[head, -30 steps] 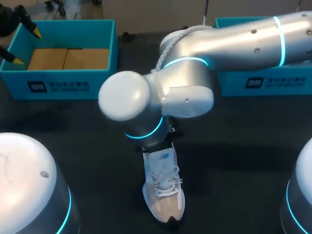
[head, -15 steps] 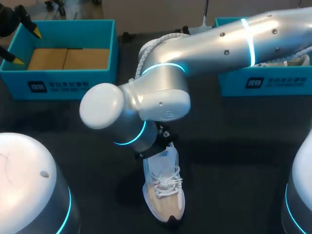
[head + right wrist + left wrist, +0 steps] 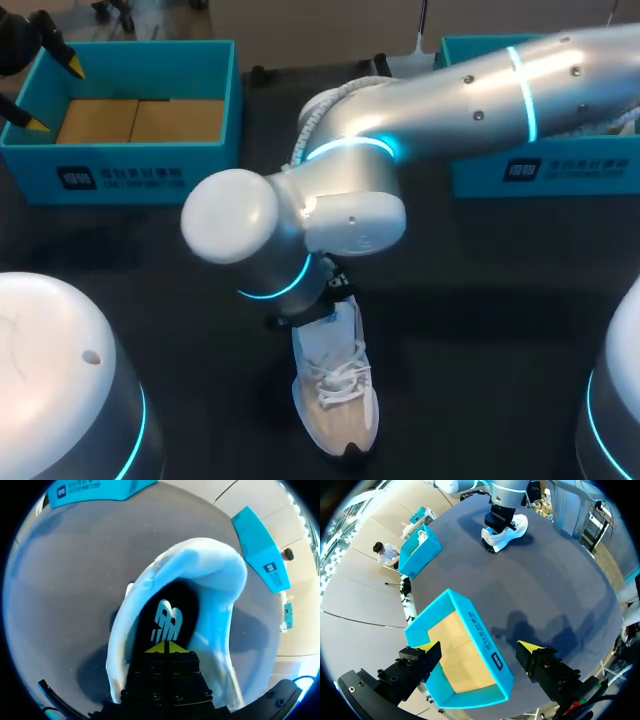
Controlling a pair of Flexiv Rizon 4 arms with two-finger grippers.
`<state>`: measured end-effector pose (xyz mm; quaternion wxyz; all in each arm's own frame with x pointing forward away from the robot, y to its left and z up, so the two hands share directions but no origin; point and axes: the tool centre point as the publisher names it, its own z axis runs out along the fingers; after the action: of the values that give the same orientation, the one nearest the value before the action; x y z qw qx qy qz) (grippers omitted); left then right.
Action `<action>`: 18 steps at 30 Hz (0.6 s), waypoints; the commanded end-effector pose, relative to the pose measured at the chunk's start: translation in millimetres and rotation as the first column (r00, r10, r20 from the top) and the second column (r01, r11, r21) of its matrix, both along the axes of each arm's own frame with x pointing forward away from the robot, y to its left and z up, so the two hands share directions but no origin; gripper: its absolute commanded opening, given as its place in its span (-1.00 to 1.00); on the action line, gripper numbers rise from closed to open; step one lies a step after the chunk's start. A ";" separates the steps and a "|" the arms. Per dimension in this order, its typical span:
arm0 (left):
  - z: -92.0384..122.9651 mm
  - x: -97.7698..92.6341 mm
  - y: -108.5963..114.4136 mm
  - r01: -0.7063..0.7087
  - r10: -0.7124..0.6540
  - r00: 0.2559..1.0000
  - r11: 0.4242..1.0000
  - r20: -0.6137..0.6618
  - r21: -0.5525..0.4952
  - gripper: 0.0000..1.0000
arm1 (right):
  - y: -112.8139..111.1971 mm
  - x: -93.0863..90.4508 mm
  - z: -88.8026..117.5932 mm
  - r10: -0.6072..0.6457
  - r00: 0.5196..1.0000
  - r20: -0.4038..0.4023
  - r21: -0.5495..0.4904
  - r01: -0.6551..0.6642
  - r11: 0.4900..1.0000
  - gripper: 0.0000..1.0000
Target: Take the shoe out of the shoebox, open the shoe tongue, remove and reinsert the insole, then place the shoe into the shoebox
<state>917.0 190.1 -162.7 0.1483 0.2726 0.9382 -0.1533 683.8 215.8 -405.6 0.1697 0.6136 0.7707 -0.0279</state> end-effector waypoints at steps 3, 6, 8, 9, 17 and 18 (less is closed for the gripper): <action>0.0 -0.6 0.0 0.000 0.000 1.000 1.000 0.001 0.003 1.00 | -12.7 -6.2 14.3 -0.316 0.941 0.119 0.153 0.297 0.942 -1.00; 0.0 -0.6 0.0 0.000 0.000 1.000 1.000 0.001 0.003 1.00 | -14.2 -3.9 25.6 -0.313 0.935 0.166 0.111 0.297 0.948 -1.00; 0.0 -0.6 0.0 0.000 0.000 1.000 1.000 0.001 0.003 1.00 | -14.4 -1.5 26.6 -0.308 0.934 0.184 0.079 0.298 0.951 -1.00; 0.0 -0.6 0.0 0.000 0.000 1.000 1.000 0.001 0.003 1.00 | -14.7 0.5 24.7 -0.306 0.935 0.180 0.059 0.301 0.952 -1.00; 0.0 -0.6 0.0 0.000 0.000 1.000 1.000 0.001 0.003 1.00 | -12.5 5.9 -11.3 -0.304 0.946 0.109 0.015 0.304 0.953 -1.00; 0.0 -0.6 0.0 0.000 0.000 1.000 1.000 0.001 0.003 1.00 | -11.6 6.0 -16.6 -0.306 0.948 0.093 0.007 0.306 0.952 -1.00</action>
<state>917.0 190.0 -162.7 0.1482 0.2726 0.9382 -0.1534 689.1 192.6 -395.4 0.1894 0.6195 0.7609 -0.0363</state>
